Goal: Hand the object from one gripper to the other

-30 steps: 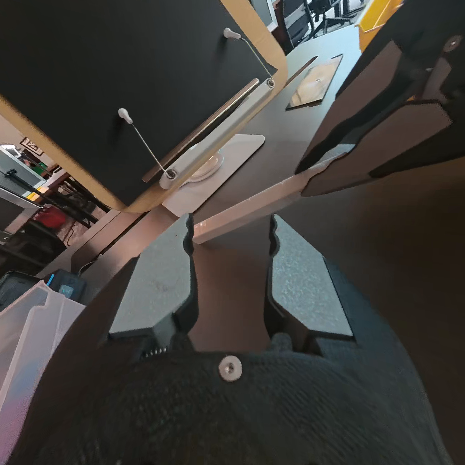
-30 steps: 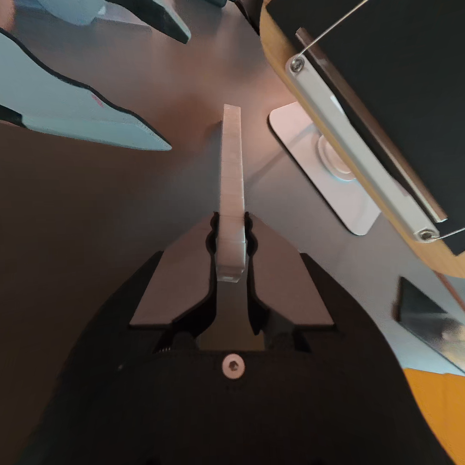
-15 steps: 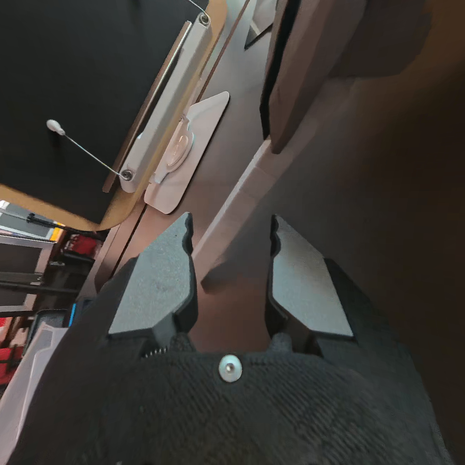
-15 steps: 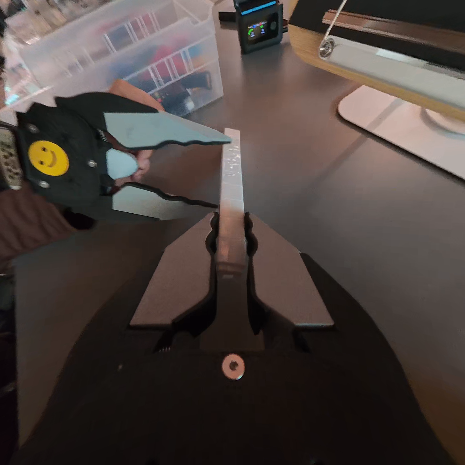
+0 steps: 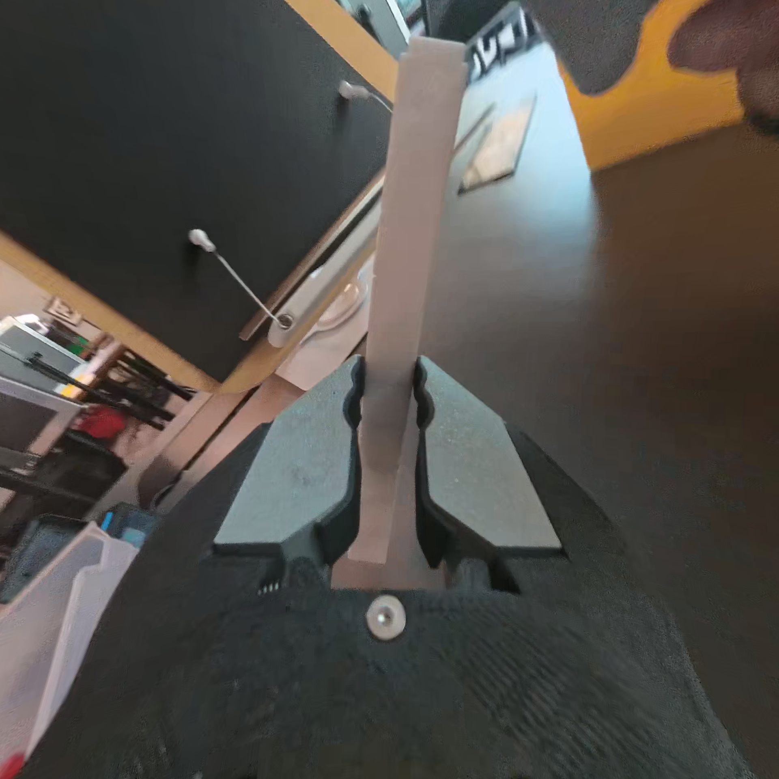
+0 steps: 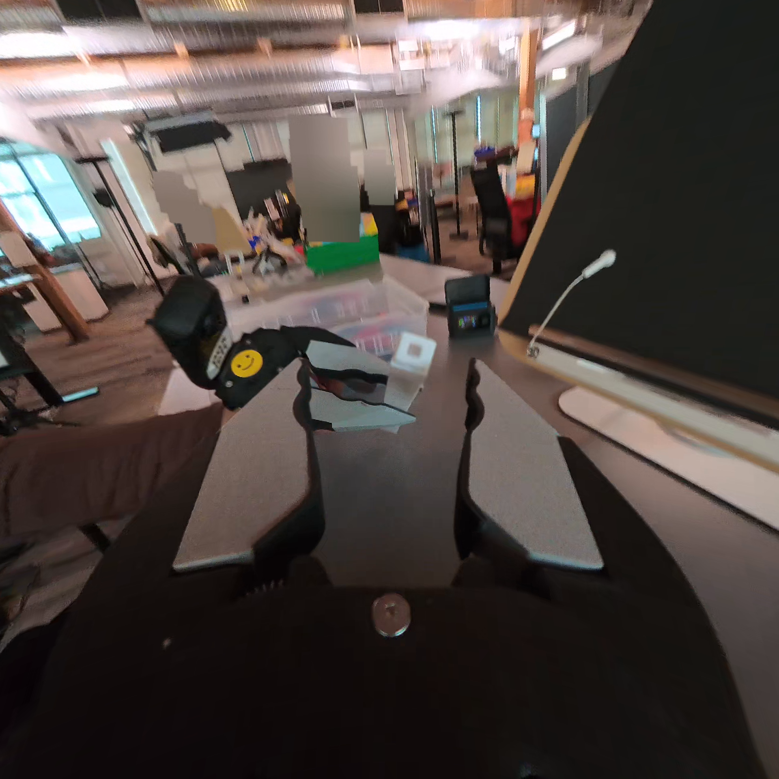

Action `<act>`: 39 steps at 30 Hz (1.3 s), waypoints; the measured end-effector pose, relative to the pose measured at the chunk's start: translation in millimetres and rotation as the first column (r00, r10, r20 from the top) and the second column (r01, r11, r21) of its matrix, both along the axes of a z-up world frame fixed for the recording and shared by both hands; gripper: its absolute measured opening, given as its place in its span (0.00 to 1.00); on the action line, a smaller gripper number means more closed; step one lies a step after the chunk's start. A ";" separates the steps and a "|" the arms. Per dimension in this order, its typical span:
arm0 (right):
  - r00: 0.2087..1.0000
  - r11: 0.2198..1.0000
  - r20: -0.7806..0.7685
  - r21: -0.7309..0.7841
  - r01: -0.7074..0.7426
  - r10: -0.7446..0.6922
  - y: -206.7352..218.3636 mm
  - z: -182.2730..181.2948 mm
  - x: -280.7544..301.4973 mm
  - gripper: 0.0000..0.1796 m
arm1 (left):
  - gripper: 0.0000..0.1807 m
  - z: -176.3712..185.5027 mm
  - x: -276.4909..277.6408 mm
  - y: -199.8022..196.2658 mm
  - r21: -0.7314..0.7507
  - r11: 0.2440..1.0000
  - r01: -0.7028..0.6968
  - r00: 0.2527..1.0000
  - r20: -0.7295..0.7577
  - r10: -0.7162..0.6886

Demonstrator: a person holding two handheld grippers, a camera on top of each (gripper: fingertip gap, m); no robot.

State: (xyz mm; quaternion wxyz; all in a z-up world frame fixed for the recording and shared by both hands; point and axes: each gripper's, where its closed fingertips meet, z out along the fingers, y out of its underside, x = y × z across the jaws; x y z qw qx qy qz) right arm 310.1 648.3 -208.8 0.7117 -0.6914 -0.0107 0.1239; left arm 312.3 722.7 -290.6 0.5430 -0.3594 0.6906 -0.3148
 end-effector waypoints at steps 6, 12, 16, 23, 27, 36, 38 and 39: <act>0.997 0.996 0.007 -0.048 -0.072 0.072 8.0 -11.1 -14.9 0.43 | 0.11 31.6 -14.6 -25.5 -0.326 0.919 0.224 0.974 0.093 -0.204; 0.975 0.988 0.167 -0.072 -0.139 0.149 19.8 -24.1 -49.9 0.37 | 0.10 35.1 -43.0 -86.9 -0.536 0.672 0.510 0.821 0.069 -0.567; 0.951 0.974 0.214 -0.084 -0.211 0.224 14.7 -25.0 -64.0 0.13 | 0.11 22.6 -44.6 -94.7 -0.556 0.661 0.504 0.798 0.006 -0.603; 0.979 0.997 0.191 0.016 -0.070 0.066 9.6 -5.4 -31.5 0.11 | 0.25 20.2 -35.0 -82.6 -0.509 0.736 0.447 0.861 0.021 -0.508; 0.994 0.989 0.080 0.125 -0.081 0.071 -4.7 16.7 -20.5 0.11 | 0.30 12.5 -33.3 -84.4 -0.493 0.755 0.432 0.865 -0.011 -0.502; 0.986 0.958 -0.021 0.243 -0.153 0.163 -19.5 36.9 -21.7 0.11 | 0.29 6.4 -35.0 -99.7 -0.534 0.712 0.456 0.834 -0.023 -0.551; 0.982 0.954 -0.025 0.242 -0.177 0.189 -18.9 36.7 -26.2 0.11 | 0.25 5.2 -35.7 -103.0 -0.517 0.716 0.469 0.828 -0.025 -0.560; 0.983 0.956 -0.023 0.236 -0.171 0.182 -17.7 35.8 -26.2 0.11 | 0.13 6.1 -36.8 -103.8 -0.496 0.722 0.483 0.824 -0.021 -0.566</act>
